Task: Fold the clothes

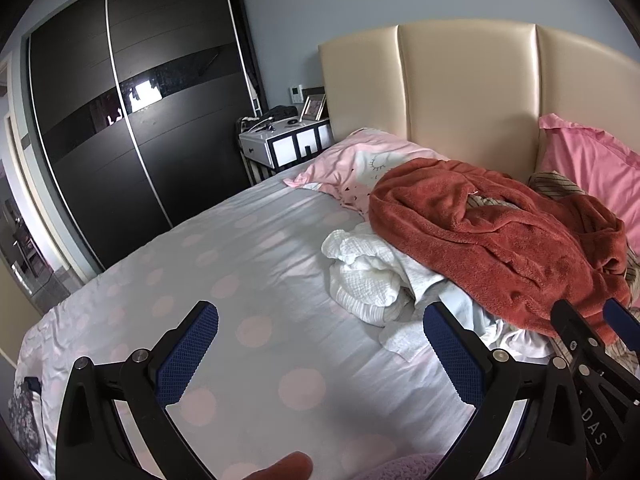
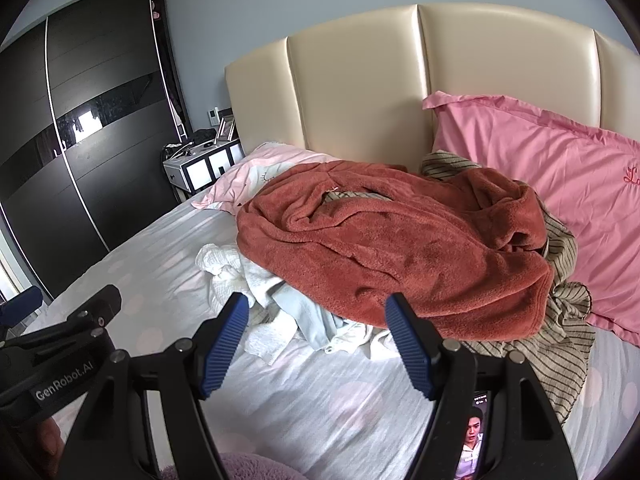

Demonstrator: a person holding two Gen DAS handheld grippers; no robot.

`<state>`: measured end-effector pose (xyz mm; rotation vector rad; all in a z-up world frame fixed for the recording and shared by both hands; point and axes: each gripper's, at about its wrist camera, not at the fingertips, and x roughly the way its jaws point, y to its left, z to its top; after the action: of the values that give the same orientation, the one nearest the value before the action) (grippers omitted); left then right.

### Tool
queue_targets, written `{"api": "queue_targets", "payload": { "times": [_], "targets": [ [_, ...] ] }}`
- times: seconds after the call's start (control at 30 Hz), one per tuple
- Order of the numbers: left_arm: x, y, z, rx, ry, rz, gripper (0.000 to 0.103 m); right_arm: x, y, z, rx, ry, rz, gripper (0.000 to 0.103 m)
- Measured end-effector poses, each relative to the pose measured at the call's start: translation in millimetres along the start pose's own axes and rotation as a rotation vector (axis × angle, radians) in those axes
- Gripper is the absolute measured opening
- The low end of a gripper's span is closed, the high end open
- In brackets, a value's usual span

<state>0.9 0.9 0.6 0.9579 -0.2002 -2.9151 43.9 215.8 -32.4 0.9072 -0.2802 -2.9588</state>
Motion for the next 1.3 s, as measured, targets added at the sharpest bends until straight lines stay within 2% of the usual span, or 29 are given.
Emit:
{"api": "queue_targets", "payload": {
  "times": [0.23, 0.4, 0.5, 0.7, 0.77, 0.8, 0.83, 0.93, 1.13, 1.3],
  "targets": [
    [-13.0, -8.9, 0.6, 0.008, -0.061, 0.017, 0.103, -1.3, -4.8, -1.5, 0.027, -0.004, 0.027, 0.070],
    [-16.3, -2.6, 0.2, -0.033, -0.057, -0.026, 0.103, -2.2, -8.3, -2.7, 0.046, -0.007, 0.046, 0.070],
    [-16.5, -2.2, -1.6, -0.042, -0.059, -0.026, 0.103, -2.8, -10.4, -3.3, 0.058, -0.009, 0.057, 0.068],
    [-24.9, -0.8, -2.6, -0.075, -0.098, -0.013, 0.103, -4.4, -12.9, -4.4, 0.071, -0.018, 0.072, 0.054],
    [-24.9, -0.6, -1.8, -0.082, -0.097, -0.017, 0.102, -6.7, -13.2, -4.4, 0.067, -0.030, 0.075, 0.042],
    [-25.0, -0.2, -1.9, -0.086, -0.098, -0.017, 0.102, -7.5, -12.9, -4.3, 0.067, -0.033, 0.077, 0.041],
    [-25.3, 0.7, -2.2, -0.094, -0.098, -0.020, 0.100, -8.4, -12.6, -4.1, 0.067, -0.037, 0.080, 0.038],
    [-21.9, 1.3, -2.9, -0.098, -0.083, -0.019, 0.087, -9.0, -13.1, -3.9, 0.069, -0.039, 0.106, 0.032],
    [-18.0, -5.5, -5.8, -0.045, -0.072, 0.023, 0.079, -11.9, -11.4, -5.1, 0.065, -0.059, 0.137, 0.030],
    [-19.9, -8.9, -4.7, -0.046, -0.074, -0.010, 0.079, -11.3, -12.4, -4.5, 0.076, -0.050, 0.127, 0.030]
  ]
}}
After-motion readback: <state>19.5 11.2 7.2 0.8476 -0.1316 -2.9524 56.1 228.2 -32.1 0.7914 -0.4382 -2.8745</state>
